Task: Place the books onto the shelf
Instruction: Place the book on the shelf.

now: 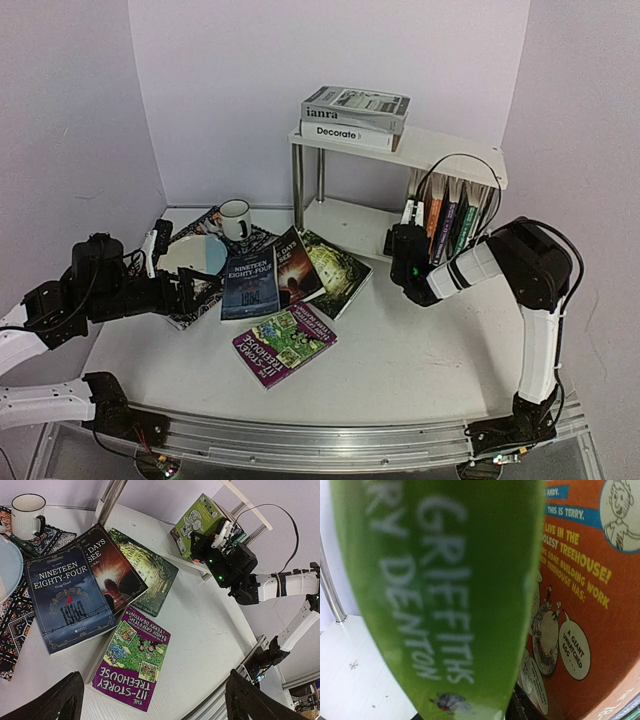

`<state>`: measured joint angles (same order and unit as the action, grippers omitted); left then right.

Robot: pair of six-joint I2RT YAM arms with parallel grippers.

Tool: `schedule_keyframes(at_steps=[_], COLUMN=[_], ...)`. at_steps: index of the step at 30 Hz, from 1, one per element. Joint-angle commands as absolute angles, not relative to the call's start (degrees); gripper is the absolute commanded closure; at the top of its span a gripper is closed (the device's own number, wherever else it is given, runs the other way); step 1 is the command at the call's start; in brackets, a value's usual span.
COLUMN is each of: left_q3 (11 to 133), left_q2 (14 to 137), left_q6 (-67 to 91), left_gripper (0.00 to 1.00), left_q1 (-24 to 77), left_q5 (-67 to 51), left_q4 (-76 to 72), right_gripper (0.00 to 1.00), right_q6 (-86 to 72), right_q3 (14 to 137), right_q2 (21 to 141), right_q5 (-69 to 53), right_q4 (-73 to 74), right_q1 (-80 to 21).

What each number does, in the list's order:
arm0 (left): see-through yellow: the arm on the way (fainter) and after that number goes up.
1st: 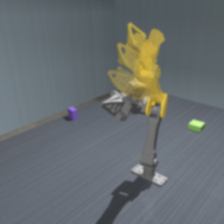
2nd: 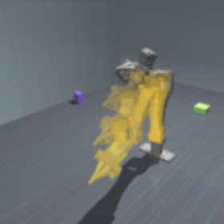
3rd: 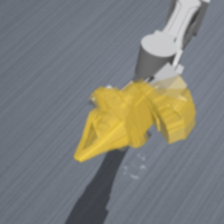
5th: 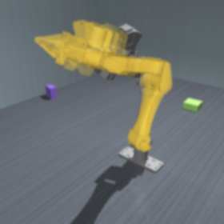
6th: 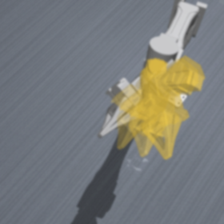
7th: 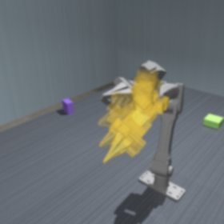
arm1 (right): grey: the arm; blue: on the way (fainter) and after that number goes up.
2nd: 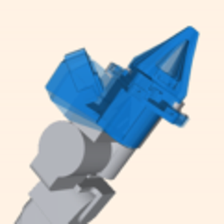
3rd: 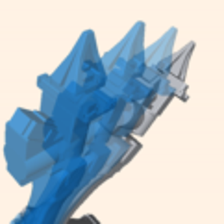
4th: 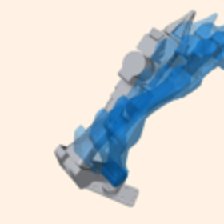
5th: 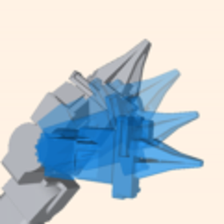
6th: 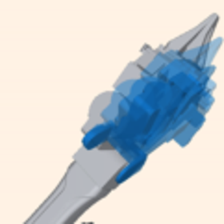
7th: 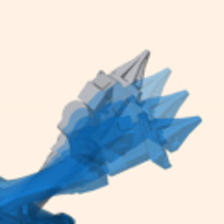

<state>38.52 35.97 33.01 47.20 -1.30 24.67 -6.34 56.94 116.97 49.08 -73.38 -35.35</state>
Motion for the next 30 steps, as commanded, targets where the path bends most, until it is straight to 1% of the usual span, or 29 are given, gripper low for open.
schedule_keyframes(at_steps=[1, 3, 8, 13, 17, 25, 30], left_q3=[39.02, 39.11, 39.53, 39.34, 39.27, 39.37, 39.25], left_q2=[35.96, 36.24, 37.11, 37.04, 36.95, 37.86, 37.3], left_q6=[32.67, 32.62, 32.49, 32.38, 32.39, 32.33, 32.3], left_gripper=[0.0, 0.0, 0.0, 0.0, 0.0, 0.0, 0.0], left_q1=[47.02, 46.98, 47.04, 47.02, 47.02, 47.02, 47.03], left_q5=[-0.56, -0.53, -0.76, -0.8, -0.74, -1.33, -0.9], left_q4=[24.33, 24.26, 24.15, 24.05, 23.97, 23.47, 23.46], right_gripper=[0.6, 0.55, 0.5, 0.66, 0.68, 0.83, 0.83], right_q6=[-8.57, -9.19, -8.97, -8.42, -8.55, -7.01, -4.81], right_q3=[56.36, 56.08, 57.0, 57.28, 57.48, 59.65, 61.16], right_q2=[115.86, 115.92, 116.51, 116.92, 117.0, 117.92, 118.61], right_q5=[50.35, 49.7, 50.01, 51.62, 52.25, 54.21, 55.01], right_q4=[-76.54, -76.41, -74.64, -74.53, -74.41, -74.24, -74.28], right_q1=[-35.68, -35.68, -35.82, -35.86, -35.88, -35.98, -35.96])
